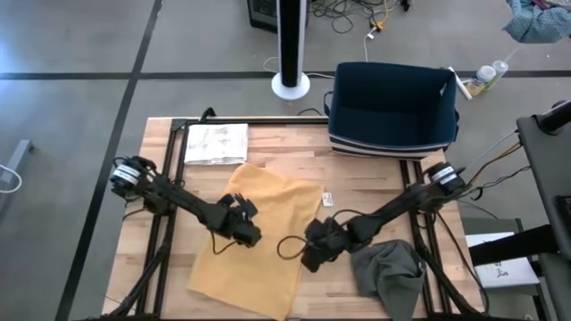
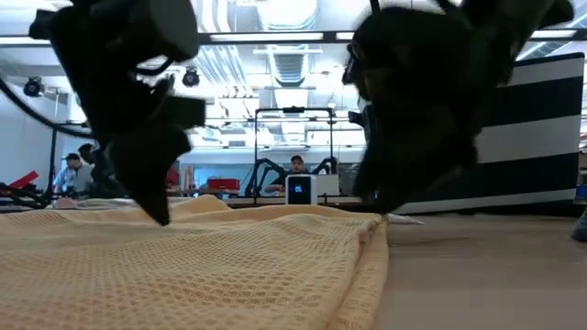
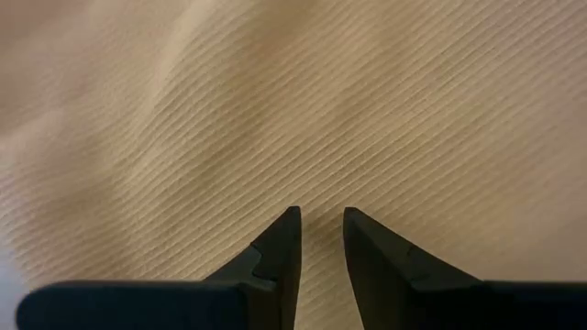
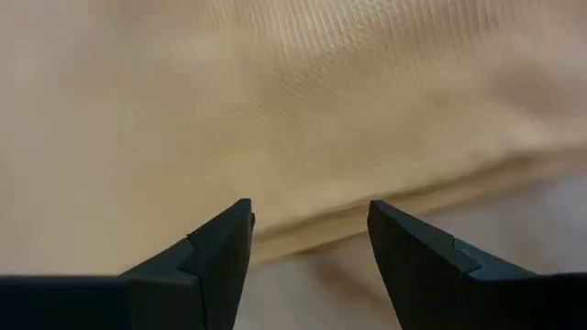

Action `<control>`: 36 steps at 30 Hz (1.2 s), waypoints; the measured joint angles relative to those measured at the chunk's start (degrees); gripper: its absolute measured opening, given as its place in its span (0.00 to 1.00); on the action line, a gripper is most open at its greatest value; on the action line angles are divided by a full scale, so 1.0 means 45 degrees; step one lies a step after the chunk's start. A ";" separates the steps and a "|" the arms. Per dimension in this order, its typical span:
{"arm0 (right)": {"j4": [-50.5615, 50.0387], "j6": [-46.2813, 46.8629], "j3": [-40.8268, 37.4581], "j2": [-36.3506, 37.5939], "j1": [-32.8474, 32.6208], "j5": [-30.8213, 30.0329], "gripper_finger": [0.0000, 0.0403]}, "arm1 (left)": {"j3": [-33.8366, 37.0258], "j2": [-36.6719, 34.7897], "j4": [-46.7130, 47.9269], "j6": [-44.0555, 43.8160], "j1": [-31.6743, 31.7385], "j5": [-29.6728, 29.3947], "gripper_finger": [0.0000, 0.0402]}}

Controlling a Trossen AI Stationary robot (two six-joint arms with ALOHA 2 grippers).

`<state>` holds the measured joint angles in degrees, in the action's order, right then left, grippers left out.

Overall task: Fold towel
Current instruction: Fold the yellow towel

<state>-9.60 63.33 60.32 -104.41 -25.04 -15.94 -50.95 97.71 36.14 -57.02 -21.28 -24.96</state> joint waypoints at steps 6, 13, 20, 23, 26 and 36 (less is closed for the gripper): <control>0.0030 0.3547 0.0030 -0.0078 -0.0012 0.0213 0.49 | 0.0143 -0.0615 -0.0001 0.0704 -0.0008 0.0038 0.19; -0.0010 0.6450 0.0001 -0.0589 0.0043 0.0204 0.41 | 0.0295 -0.1858 0.0562 0.1241 -0.0008 -0.0124 0.19; 0.0355 0.7225 0.0023 -0.0536 0.0043 -0.0098 0.33 | 0.0622 -0.3217 0.1310 0.1297 -0.0018 -0.0532 0.19; 0.0338 0.7613 0.0017 -0.0536 0.0046 -0.0099 0.29 | 0.0861 -0.3678 0.1379 0.1259 -0.0018 -0.0575 0.19; 0.0377 0.8045 0.0009 -0.0697 0.0126 -0.0108 0.26 | 0.1306 -0.3973 0.1374 0.1155 -0.0042 -0.0509 0.19; 0.1276 0.8747 0.0033 -0.1323 0.0179 0.0050 0.18 | 0.3106 -0.4200 0.1011 -0.0264 -0.0361 0.0021 0.19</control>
<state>-3.85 102.69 60.47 -110.37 -24.23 -15.72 -36.97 78.81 40.69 -58.21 -22.91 -24.86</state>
